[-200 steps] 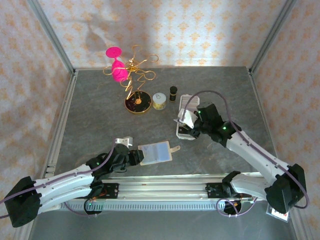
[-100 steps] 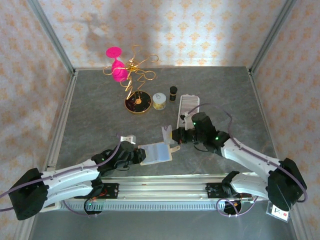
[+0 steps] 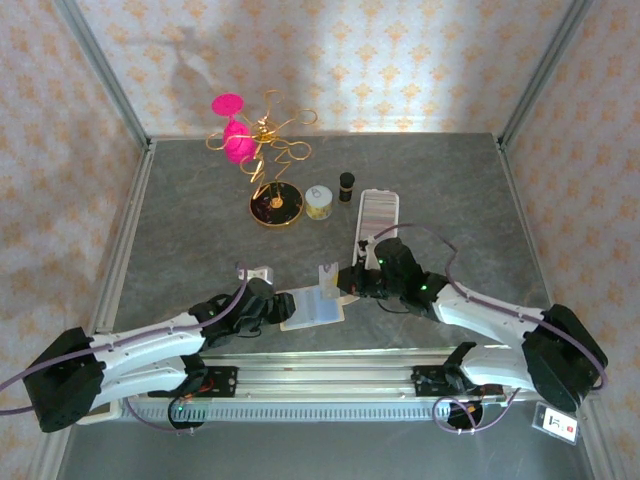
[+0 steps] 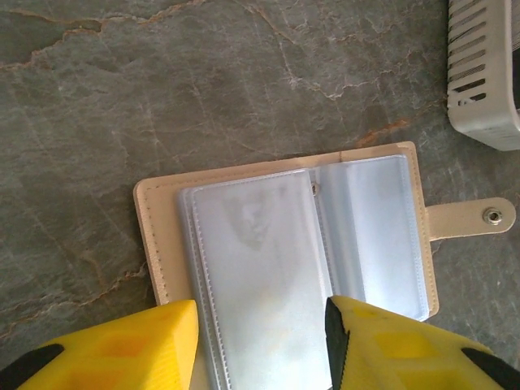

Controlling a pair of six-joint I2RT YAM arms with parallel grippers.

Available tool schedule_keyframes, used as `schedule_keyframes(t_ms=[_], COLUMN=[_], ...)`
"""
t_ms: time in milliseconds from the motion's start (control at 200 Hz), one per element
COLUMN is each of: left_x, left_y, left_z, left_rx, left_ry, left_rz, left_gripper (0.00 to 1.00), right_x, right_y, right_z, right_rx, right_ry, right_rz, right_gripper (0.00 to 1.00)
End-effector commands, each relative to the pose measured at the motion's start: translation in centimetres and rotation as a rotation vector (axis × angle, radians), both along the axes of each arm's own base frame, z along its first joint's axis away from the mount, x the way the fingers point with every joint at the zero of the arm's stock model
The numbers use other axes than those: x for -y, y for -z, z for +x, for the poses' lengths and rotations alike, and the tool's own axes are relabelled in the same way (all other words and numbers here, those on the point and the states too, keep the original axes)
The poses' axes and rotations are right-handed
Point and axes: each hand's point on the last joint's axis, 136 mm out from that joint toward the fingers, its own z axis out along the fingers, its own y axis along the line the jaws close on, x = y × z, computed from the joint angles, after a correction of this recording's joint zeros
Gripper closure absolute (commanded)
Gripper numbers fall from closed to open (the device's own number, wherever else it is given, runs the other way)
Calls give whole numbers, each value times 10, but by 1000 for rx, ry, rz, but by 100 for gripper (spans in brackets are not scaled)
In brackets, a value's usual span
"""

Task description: Put the credit cards into the card holder

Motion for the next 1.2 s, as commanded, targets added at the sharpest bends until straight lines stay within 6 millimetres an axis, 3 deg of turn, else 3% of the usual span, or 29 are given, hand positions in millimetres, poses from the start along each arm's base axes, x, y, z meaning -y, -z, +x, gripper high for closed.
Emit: schedule_keyframes(t_ms=[0, 230, 951, 1196], left_x=[0, 5, -16, -19], left_y=[-2, 5, 30, 36], left_z=[2, 0, -5, -7], left_rx=[8, -24, -94, -111], left_ry=[9, 38, 43, 49], left_rz=[39, 77, 284, 317], left_gripper=[52, 64, 65, 72], right_x=[-4, -13, -42, -44], right_y=[10, 22, 41, 40], right_z=[0, -4, -12, -7], right_rx=[-11, -35, -72, -60], right_ry=[13, -10, -54, -24], right_rz=[-5, -15, -18, -1], right_gripper=[100, 100, 100, 100])
